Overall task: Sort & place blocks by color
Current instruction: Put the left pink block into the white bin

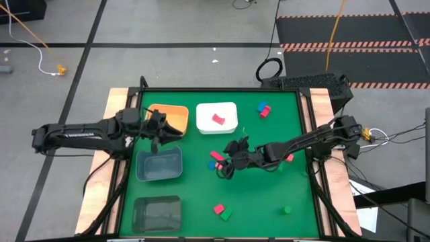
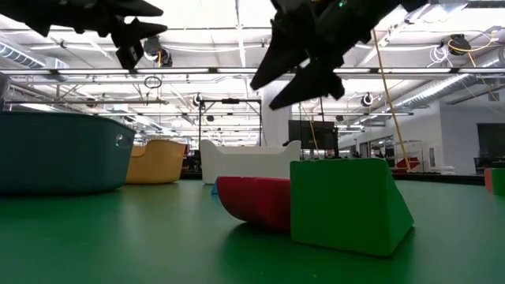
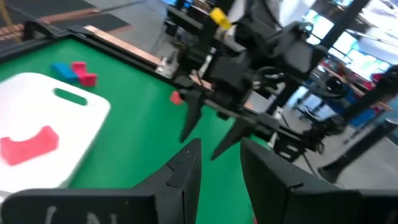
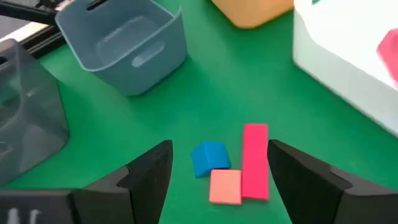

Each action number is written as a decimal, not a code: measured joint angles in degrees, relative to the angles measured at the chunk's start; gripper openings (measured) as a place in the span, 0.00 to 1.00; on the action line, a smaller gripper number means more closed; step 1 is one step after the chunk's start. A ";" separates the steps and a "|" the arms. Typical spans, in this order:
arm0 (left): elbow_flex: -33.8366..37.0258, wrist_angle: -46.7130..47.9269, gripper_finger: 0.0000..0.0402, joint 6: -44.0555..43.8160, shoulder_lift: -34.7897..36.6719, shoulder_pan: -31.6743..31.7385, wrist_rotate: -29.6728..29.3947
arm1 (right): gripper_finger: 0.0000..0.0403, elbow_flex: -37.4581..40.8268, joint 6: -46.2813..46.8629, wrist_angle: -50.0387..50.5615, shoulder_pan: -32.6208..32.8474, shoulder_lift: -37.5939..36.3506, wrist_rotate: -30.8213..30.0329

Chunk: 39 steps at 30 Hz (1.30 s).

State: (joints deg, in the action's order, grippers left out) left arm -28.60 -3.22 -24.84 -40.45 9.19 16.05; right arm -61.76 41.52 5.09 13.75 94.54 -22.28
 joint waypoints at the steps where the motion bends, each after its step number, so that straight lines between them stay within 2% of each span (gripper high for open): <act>1: 0.00 0.00 0.28 0.00 0.00 -0.64 0.00 | 0.63 0.00 0.66 -0.39 0.37 0.86 0.01; 6: 0.00 0.01 0.28 -0.92 -0.02 -3.07 -0.01 | 0.63 0.00 2.57 -0.62 2.45 3.88 0.07; 13: 0.00 0.07 0.28 -0.98 -0.02 -5.15 -0.02 | 0.63 0.00 -6.23 -0.61 5.43 7.50 -0.04; 18: 0.00 0.07 0.28 -0.98 -0.02 -6.38 -0.04 | 0.64 0.00 -3.30 -1.05 6.00 10.83 -0.69; 22: 0.00 0.11 0.28 -0.98 -0.02 -7.16 -0.04 | 0.64 0.00 -2.09 -1.96 5.89 12.59 -4.82; 30: 0.00 0.22 0.28 -0.92 -0.02 -7.62 -0.07 | 0.64 0.04 -1.69 -7.21 5.05 16.15 -4.63; 39: 0.00 0.57 0.28 -0.39 -0.02 -7.62 -0.10 | 0.64 0.04 -1.75 -7.38 3.79 18.30 -4.93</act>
State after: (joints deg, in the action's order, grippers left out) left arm -28.60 -2.66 -25.23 -40.47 1.56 15.95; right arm -61.72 39.77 -2.29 17.54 112.84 -27.22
